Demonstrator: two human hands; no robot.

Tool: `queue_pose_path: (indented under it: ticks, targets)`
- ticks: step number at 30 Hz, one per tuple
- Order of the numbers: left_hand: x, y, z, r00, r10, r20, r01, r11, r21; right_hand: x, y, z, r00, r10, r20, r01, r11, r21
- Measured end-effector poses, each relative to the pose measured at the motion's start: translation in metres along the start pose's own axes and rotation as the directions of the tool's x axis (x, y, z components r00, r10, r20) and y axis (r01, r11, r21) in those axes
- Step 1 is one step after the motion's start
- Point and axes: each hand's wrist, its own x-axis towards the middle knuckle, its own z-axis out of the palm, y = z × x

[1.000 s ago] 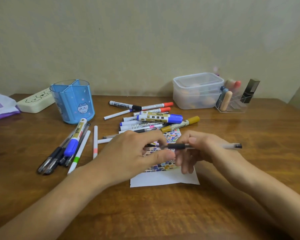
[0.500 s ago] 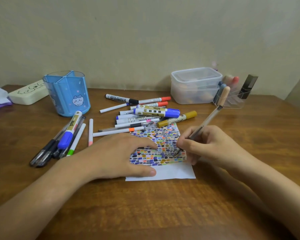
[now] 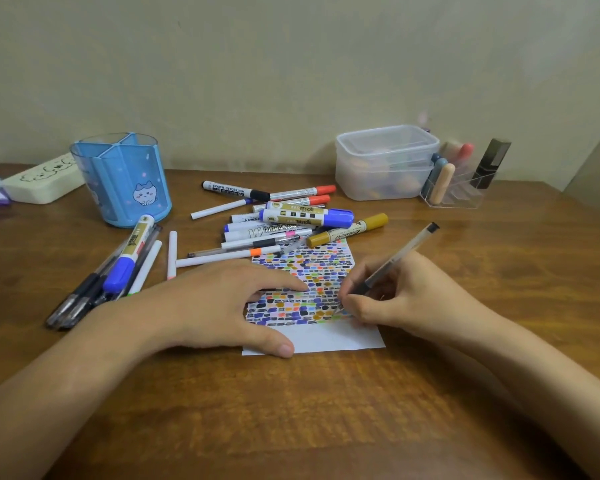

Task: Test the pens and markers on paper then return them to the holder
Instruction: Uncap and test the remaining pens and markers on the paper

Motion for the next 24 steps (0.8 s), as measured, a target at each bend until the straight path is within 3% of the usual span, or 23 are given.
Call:
queue_pose_path:
  ticks: [24]
  targets:
    - [-0.0003, 0.0007, -0.0011, 1.000, -0.001, 0.016, 0.001, 1.000, -0.029, 0.0034, 0.0015, 0.0002, 1.000, -0.004, 0.013, 0.005, 0.998, -0.070]
